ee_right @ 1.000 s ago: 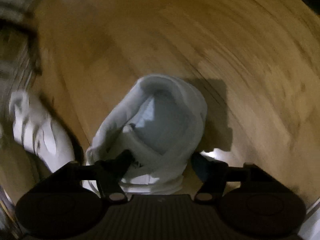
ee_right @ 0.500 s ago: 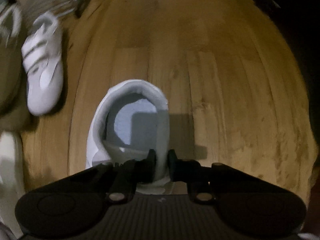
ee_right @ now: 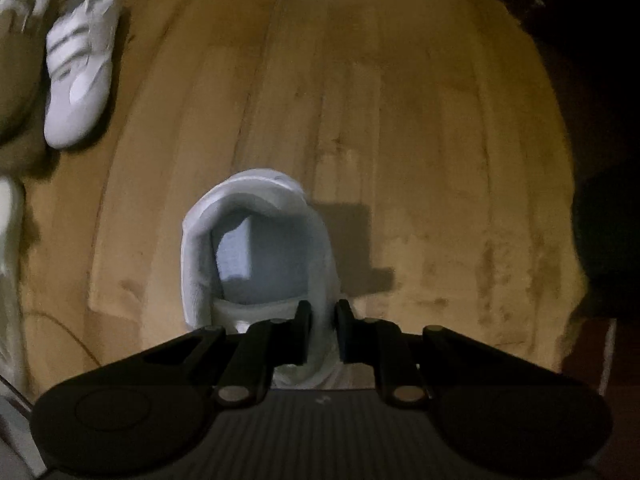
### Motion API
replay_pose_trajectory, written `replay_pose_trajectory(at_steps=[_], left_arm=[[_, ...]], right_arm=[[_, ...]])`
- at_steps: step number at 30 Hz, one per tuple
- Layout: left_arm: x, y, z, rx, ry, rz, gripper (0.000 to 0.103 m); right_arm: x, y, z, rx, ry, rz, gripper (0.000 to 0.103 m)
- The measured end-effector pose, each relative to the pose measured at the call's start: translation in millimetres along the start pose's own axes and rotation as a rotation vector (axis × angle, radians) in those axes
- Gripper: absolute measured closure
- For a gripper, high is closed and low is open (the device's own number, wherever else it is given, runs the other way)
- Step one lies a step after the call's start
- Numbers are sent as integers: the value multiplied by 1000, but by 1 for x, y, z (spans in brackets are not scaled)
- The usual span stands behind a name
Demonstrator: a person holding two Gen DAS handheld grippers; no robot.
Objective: Organize scattered shoes
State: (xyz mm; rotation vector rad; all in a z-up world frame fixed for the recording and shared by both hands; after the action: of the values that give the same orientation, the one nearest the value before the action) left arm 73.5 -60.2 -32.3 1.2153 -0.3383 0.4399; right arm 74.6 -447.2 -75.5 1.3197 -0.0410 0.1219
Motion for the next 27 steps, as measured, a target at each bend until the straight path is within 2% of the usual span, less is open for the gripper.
replay_pose_trajectory(at_steps=[1,2,4,6,8,9,11,13,16,18,21,22,23,27], left_arm=[[-1,-2,1,0,-4,-4,0],[-1,-4,2,4,-10,-4,0],[-1,-9,4,17,-26,-2,0],[3,-15,3,33,-42,2,0],[9,-23,2,52,-73,-2,0],[13,-29,3,63,-116,-19,0],[17,-33,4,88,-155,-32,0],[26,-34,-3,61,-114,-21,0],[49,-36,-21,-22,24,2,0],[70,-39,-30,-24,92,44,0],[106,-56,-30,10,22,110,1],[116,-65,-29,22,-12,120,8],[124,-71,-29,33,-29,125,10],[150,-82,-32,-41,29,188,9]], right_arm=[[-1,3,-3,-24,43,7,61],[-1,6,-3,-33,55,17,51],[6,21,2,28,-6,77,52],[12,36,5,93,-81,130,45],[16,46,2,178,-159,162,44],[16,47,-3,228,-170,144,44],[14,45,-18,330,-166,75,45],[10,44,-42,402,-126,-7,47],[5,49,-70,423,-63,-55,47],[3,57,-83,460,-41,-53,47],[0,68,-97,496,-8,-36,47],[-1,69,-102,504,9,-34,47],[-1,71,-106,512,26,-33,47],[-2,75,-116,495,80,-27,47]])
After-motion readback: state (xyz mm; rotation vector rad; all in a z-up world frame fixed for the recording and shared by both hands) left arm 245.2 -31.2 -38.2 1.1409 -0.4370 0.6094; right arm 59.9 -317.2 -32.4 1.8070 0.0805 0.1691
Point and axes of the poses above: each gripper's, at about its wrist camera, not at the fingertips, and y roughly against the way its jaws point, z to its right, x to its top, the point moved 2 cm from there along -y, roughly the way its jaws point
